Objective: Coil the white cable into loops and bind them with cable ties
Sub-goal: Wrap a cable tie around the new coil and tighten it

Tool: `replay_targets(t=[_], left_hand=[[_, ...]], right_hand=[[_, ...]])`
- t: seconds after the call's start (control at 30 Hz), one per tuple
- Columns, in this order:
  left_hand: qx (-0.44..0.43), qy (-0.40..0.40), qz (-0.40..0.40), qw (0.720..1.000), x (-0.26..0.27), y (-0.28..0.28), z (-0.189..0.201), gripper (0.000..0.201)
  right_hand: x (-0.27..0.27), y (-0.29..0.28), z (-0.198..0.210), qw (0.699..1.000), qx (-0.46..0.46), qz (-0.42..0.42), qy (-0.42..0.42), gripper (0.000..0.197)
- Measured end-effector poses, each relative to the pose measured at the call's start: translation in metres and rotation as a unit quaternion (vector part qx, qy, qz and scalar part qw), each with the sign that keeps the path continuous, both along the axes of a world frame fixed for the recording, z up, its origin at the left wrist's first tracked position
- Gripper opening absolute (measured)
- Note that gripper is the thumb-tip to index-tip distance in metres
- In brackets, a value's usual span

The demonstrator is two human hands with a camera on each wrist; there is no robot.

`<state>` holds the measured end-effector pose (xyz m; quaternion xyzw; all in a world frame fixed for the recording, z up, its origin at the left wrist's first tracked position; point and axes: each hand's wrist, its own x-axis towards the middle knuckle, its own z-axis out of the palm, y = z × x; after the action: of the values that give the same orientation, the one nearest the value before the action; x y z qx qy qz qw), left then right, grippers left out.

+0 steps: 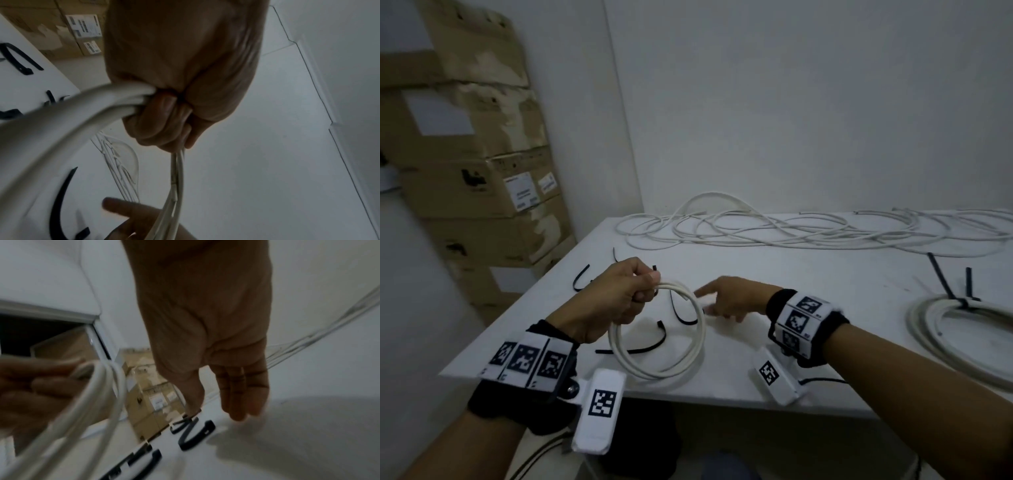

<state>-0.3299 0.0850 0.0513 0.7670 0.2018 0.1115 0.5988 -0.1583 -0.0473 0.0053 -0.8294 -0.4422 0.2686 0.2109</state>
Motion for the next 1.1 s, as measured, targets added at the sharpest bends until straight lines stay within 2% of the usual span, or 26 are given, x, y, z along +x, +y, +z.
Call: replay_targets(t=[0.03, 0.1, 0.17, 0.23, 0.3, 0.43, 0.57, 0.63, 0.7, 0.8, 0.9, 1.0, 1.1], left_hand=[[-0.007, -0.004, 0.000, 1.000, -0.002, 0.003, -0.001, 0.020], [-0.016, -0.010, -0.001, 1.000, -0.002, 0.005, -0.003, 0.020], [-0.015, -0.011, -0.004, 1.000, 0.001, 0.003, -0.005, 0.020], [-0.016, -0.015, -0.010, 1.000, 0.007, -0.001, -0.006, 0.019], [-0.022, -0.026, -0.018, 0.999, 0.015, -0.008, -0.006, 0.019], [-0.028, -0.042, -0.034, 0.998, 0.039, -0.034, -0.004, 0.019], [-0.037, -0.066, -0.053, 0.996, 0.070, -0.069, -0.006, 0.018], [-0.041, -0.077, -0.051, 0.995, 0.083, -0.084, -0.008, 0.018], [-0.050, -0.084, -0.059, 0.993, 0.099, -0.104, -0.010, 0.019], [-0.056, -0.084, -0.084, 0.991, 0.120, -0.135, -0.012, 0.021], [-0.048, -0.080, -0.114, 0.989, 0.133, -0.163, -0.011, 0.019], [-0.033, -0.074, -0.131, 0.988, 0.137, -0.178, -0.013, 0.017], [-0.007, -0.060, -0.122, 0.991, 0.137, -0.185, -0.018, 0.017]], right_hand=[[-0.001, 0.006, -0.004, 0.999, -0.044, 0.005, -0.020, 0.041], [-0.002, 0.011, -0.007, 0.996, -0.073, 0.003, -0.045, 0.032], [-0.002, 0.010, -0.006, 0.995, -0.066, 0.005, -0.072, 0.018], [-0.001, 0.002, -0.004, 0.994, -0.059, 0.009, -0.090, 0.012], [0.003, -0.014, -0.001, 0.997, -0.038, 0.003, -0.070, 0.008], [0.017, -0.067, 0.017, 0.995, 0.062, -0.072, -0.005, 0.009], [0.021, -0.136, 0.053, 0.961, 0.221, -0.158, -0.046, 0.007], [0.013, -0.163, 0.070, 0.950, 0.262, -0.162, -0.058, 0.008], [0.000, -0.190, 0.081, 0.965, 0.220, -0.126, -0.066, 0.009], [-0.019, -0.212, 0.076, 0.994, 0.093, -0.060, -0.024, 0.012], [-0.017, -0.220, 0.057, 0.999, 0.018, -0.049, -0.012, 0.017], [-0.005, -0.219, 0.047, 0.997, 0.014, -0.078, -0.017, 0.022], [0.006, -0.214, 0.049, 0.984, 0.089, -0.136, -0.066, 0.014]])
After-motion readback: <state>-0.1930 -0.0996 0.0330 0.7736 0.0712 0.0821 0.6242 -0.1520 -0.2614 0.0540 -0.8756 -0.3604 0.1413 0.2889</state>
